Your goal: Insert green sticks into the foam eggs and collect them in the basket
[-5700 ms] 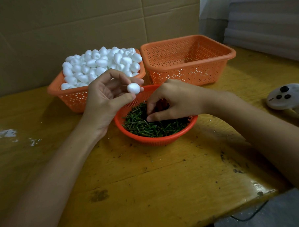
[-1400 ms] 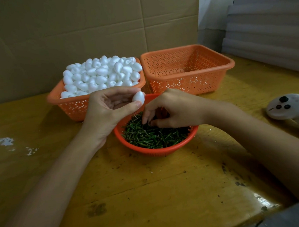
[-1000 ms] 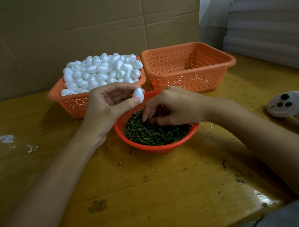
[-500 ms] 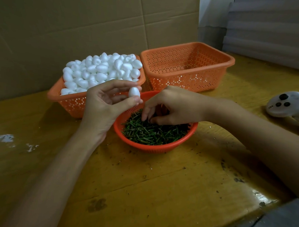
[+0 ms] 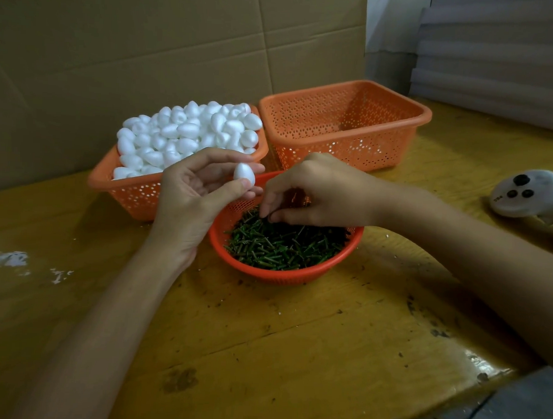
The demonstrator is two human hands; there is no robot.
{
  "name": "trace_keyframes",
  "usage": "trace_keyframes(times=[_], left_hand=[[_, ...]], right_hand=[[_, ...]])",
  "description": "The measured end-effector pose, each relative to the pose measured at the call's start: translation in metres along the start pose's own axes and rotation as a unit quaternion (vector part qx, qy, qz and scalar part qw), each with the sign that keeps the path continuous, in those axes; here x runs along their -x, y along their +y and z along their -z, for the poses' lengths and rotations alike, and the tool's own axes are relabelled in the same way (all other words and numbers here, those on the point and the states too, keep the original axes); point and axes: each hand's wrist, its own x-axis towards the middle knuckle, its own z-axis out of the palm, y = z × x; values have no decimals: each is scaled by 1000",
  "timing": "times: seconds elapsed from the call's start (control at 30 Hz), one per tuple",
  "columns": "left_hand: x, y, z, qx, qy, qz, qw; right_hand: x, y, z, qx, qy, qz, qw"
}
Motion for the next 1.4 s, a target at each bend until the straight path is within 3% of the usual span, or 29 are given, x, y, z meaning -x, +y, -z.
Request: trace_keyframes(times=[1.4], left_hand=[[1,0,-2,0,8,-5,1000]], right_hand=[[1,3,-1,-22,27,11,999]])
